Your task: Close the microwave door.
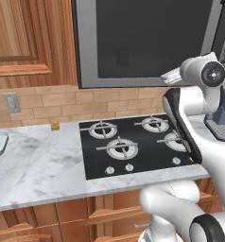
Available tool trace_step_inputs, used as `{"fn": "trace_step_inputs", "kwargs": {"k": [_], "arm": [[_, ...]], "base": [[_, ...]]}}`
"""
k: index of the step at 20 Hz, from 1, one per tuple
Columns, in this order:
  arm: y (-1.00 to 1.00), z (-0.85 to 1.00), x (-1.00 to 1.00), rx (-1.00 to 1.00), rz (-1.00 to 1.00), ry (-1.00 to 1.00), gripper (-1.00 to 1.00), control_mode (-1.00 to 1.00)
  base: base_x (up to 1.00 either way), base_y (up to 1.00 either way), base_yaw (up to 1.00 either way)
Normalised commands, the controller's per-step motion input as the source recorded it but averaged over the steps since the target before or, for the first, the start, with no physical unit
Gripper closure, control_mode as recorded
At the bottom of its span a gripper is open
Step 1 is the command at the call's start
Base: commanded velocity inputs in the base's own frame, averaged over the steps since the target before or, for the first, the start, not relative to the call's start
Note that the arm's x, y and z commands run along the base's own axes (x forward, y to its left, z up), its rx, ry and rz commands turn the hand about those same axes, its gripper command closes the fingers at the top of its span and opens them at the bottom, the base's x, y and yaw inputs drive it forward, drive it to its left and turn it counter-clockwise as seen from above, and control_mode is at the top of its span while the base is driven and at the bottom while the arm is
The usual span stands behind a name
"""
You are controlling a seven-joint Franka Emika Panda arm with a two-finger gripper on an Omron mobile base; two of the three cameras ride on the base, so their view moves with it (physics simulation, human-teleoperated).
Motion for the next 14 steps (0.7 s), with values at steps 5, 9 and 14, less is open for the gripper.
{"fn": "trace_step_inputs", "kwargs": {"k": [5,9,14], "arm": [[-0.23,0.00,0.74,0.08,0.07,0.00,-1.00,-1.00],[-0.16,0.00,0.71,0.06,0.05,0.00,-1.00,-1.00],[-0.05,0.00,0.36,0.02,0.02,0.00,-1.00,-1.00]], "base": [[0.00,0.00,0.00],[0.00,0.00,0.00],[0.00,0.00,0.00]]}}
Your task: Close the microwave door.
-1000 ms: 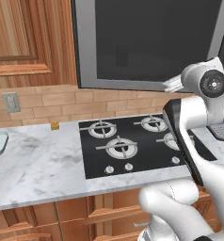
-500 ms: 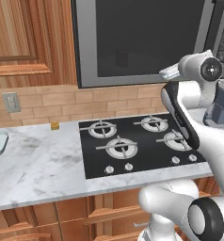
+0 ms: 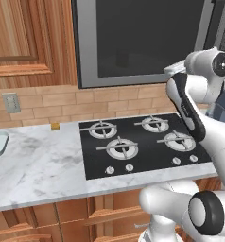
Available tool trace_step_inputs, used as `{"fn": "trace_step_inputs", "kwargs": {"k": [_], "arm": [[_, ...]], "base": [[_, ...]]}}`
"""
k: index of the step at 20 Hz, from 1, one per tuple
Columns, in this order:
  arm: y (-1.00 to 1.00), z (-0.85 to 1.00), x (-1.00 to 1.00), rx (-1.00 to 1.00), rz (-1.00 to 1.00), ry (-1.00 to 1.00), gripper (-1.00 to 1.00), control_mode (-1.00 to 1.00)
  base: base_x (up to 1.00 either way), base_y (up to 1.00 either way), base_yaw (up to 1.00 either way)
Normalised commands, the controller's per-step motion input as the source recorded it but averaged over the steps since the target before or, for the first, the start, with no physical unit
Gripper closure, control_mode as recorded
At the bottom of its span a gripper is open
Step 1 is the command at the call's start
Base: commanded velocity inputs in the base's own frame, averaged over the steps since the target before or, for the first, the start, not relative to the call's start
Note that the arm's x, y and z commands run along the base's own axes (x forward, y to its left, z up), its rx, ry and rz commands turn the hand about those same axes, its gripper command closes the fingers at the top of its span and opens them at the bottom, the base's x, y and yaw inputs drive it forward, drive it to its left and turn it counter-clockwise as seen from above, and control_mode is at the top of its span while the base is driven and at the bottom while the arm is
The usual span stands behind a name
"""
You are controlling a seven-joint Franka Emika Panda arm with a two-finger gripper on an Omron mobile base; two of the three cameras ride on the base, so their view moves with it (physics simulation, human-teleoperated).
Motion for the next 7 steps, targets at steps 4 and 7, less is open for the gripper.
{"fn": "trace_step_inputs", "kwargs": {"k": [4,7], "arm": [[0.00,0.00,0.00,0.00,0.00,0.00,-1.00,-1.00],[0.00,0.00,0.00,0.00,0.00,0.00,-1.00,-1.00]], "base": [[0.00,0.00,0.00],[0.00,0.00,0.00]]}}
